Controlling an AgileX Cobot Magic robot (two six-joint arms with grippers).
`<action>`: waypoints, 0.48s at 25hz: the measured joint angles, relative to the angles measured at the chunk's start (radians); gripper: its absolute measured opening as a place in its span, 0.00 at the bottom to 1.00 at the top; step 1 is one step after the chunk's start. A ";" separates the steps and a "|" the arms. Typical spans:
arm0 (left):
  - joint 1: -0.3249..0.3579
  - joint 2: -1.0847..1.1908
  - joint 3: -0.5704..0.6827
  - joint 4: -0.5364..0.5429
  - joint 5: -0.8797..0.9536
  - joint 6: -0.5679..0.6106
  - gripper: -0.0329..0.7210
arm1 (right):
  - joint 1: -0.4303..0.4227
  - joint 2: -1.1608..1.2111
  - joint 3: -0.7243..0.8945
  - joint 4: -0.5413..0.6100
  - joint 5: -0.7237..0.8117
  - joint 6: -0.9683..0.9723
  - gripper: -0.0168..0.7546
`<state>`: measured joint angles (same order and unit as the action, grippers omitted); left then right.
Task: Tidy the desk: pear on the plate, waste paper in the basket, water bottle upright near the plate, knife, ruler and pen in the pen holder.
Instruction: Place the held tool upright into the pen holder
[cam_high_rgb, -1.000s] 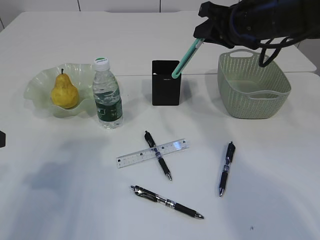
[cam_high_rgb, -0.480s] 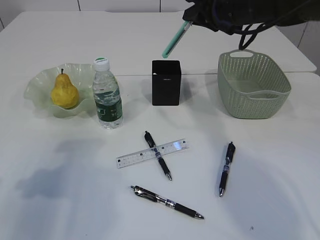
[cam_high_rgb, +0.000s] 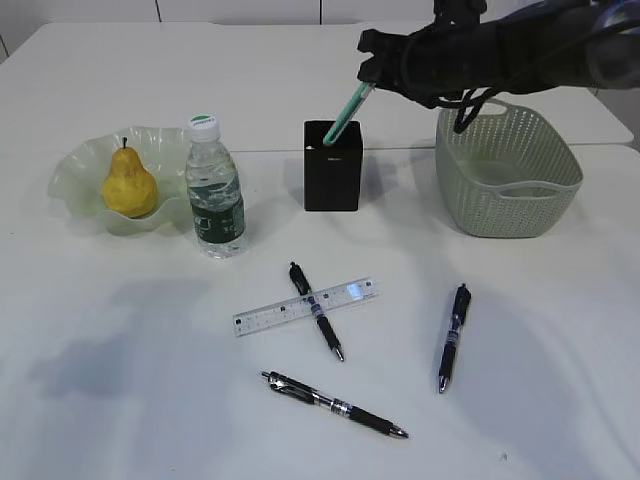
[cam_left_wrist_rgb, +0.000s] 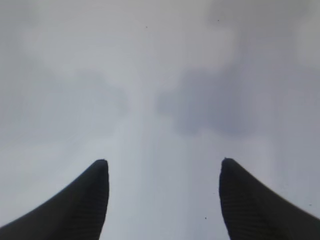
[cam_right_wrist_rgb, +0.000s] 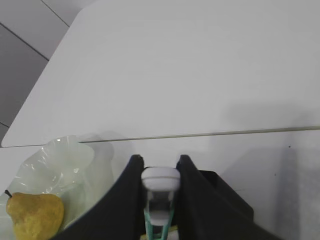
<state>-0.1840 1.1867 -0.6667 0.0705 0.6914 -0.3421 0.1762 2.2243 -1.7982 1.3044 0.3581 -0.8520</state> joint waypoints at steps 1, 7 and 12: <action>0.000 0.000 0.000 0.000 0.000 0.000 0.69 | 0.000 0.008 -0.003 0.000 0.000 0.000 0.17; 0.000 0.000 0.000 -0.002 -0.018 0.000 0.69 | 0.000 0.039 -0.037 -0.002 -0.004 0.000 0.17; 0.000 0.000 0.000 -0.002 -0.021 0.000 0.69 | 0.000 0.057 -0.044 -0.002 -0.007 -0.001 0.17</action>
<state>-0.1840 1.1867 -0.6667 0.0687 0.6704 -0.3421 0.1762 2.2818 -1.8424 1.3029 0.3512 -0.8526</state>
